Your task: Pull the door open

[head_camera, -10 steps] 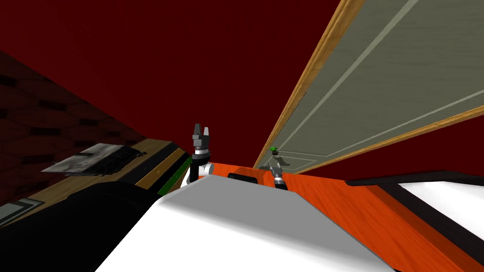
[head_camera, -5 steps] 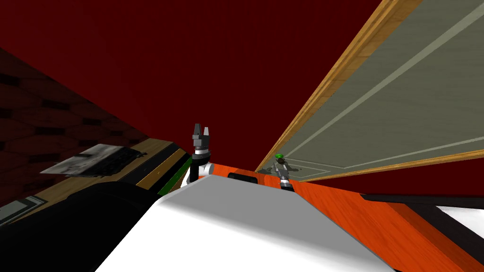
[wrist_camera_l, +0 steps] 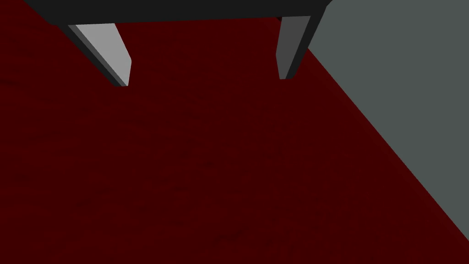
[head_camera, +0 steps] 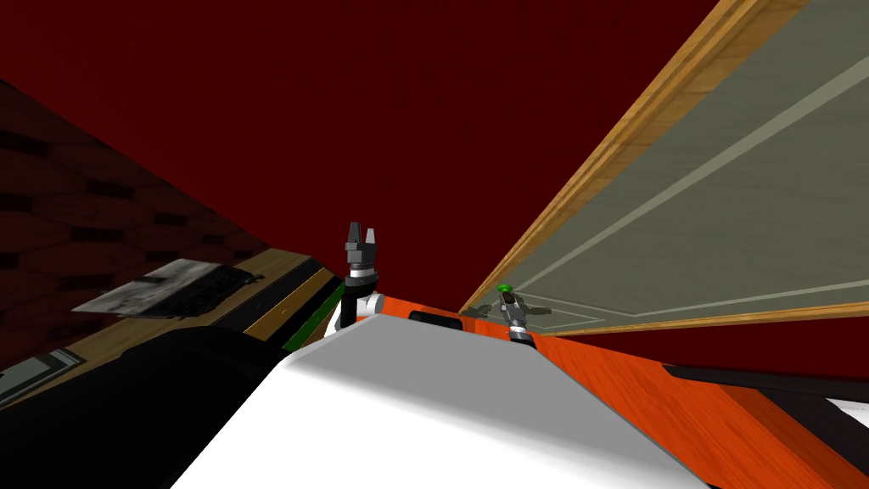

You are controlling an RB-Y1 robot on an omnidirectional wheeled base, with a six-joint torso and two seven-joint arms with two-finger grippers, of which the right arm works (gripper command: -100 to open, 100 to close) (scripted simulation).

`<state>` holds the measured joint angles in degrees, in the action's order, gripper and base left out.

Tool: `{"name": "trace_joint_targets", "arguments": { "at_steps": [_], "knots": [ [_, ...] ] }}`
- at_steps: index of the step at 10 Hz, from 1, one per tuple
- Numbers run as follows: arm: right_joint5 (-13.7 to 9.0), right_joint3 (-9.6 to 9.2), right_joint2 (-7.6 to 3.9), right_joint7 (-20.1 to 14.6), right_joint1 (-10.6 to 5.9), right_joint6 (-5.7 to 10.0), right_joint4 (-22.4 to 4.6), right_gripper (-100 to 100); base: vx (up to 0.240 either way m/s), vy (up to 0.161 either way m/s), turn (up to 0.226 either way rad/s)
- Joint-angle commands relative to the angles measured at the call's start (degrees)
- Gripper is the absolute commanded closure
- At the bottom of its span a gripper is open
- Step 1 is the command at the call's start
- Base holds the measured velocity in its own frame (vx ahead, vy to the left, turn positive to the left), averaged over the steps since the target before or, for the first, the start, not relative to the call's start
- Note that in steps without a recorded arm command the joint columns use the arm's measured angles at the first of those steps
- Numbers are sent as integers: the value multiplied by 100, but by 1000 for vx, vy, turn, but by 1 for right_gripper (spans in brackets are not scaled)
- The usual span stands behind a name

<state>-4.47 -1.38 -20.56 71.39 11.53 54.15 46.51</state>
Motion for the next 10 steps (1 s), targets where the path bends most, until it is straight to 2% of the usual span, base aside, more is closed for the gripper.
{"name": "trace_joint_targets", "arguments": {
  "at_steps": [1, 5, 10],
  "knots": [
    [8, -18, 17, 6, 5, -4, 2, 100, -21, -1, -9],
    [8, -18, 17, 6, 5, -4, 2, 100, -6, 0, 4],
    [6, -11, 3, -566, -56, 6, -63, 100, -10, -5, 5]
  ]
}}
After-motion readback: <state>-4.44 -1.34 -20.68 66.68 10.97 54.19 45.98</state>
